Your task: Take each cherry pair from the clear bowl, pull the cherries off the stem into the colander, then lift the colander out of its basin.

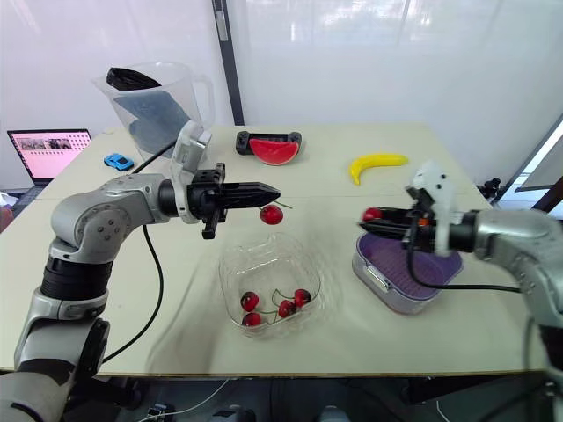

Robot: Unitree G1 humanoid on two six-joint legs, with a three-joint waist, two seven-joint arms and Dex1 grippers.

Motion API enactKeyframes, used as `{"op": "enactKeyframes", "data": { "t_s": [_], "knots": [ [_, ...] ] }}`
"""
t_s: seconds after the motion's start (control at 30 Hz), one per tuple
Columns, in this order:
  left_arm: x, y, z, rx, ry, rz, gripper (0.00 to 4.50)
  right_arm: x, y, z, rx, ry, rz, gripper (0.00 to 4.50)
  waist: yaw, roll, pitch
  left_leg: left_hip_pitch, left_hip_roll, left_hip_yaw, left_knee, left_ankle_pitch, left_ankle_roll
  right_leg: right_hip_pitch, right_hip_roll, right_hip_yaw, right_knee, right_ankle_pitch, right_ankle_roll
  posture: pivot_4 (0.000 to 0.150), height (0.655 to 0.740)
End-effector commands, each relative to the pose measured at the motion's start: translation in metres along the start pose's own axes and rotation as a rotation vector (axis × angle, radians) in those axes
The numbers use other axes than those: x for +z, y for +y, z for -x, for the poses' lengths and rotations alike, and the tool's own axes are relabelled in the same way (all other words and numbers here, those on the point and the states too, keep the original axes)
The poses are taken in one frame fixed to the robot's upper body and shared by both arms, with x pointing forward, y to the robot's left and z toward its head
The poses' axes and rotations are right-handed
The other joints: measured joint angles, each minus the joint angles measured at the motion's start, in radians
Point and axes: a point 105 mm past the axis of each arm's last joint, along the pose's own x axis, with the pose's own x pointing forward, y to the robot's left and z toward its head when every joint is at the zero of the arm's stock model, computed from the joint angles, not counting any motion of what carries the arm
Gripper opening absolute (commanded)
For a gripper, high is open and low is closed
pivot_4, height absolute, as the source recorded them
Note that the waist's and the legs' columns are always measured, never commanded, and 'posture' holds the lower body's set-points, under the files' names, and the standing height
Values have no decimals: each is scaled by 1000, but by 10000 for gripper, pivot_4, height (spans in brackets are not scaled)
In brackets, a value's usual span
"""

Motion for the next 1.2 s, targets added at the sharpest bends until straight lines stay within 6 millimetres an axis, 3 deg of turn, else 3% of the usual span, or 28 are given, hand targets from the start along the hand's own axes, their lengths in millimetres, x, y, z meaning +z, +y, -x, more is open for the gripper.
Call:
{"op": "enactKeyframes", "data": {
  "t_s": [0.03,0.17,0.27,0.37,0.53,0.73,0.8,0.9,1.07,1.2],
  "knots": [
    [10,-4,1,6,-27,-61,0,-20,-16,6,-30,133,132,6785,-2,0,0,0,0,0,0,0,0,0,0,0,0,0,0,1500,7400],
    [7,-4,1,21,-28,-69,0,-50,-23,-2,-20,271,195,6785,-8,0,0,0,1,1,0,0,0,-1,1,1,0,0,0,1500,7400],
    [6,-4,2,32,-29,-75,0,-61,-26,-6,-20,311,214,6785,-6,0,0,0,1,1,0,0,0,-1,1,1,0,0,0,1500,7400],
    [7,-3,4,47,-34,-77,0,-69,-31,-7,-29,351,170,19046,-4,0,0,0,1,1,0,1,-1,-1,0,1,0,0,0,1500,7400],
    [7,-4,4,51,-38,-75,0,-50,-35,0,-11,313,149,44642,-3,0,0,0,1,1,0,3,-5,-1,0,1,0,0,0,1500,7400],
    [9,-1,4,63,-58,-80,0,5,-18,6,112,115,62,44642,-4,0,0,0,1,0,0,3,-5,-1,0,1,0,0,0,1500,7400],
    [13,-2,1,58,-81,-83,0,42,10,5,262,-44,7,44642,-4,1,0,0,2,0,0,3,-5,0,0,1,0,0,0,1500,7400],
    [13,-4,-2,48,-87,-80,0,71,34,-9,348,-179,-1,44642,-6,0,0,0,3,0,0,3,-5,0,0,1,0,0,0,1500,7400],
    [14,-6,-6,30,-97,-73,0,88,68,-47,418,-309,-85,44642,-3,0,0,0,2,-2,1,3,-5,1,0,-1,0,0,0,1500,7400],
    [13,-7,-11,15,-94,-73,0,92,79,-67,415,-336,-91,44642,2,0,0,-5,1,-4,2,4,-7,-3,-1,-2,1,0,0,1500,7400]
  ]
}}
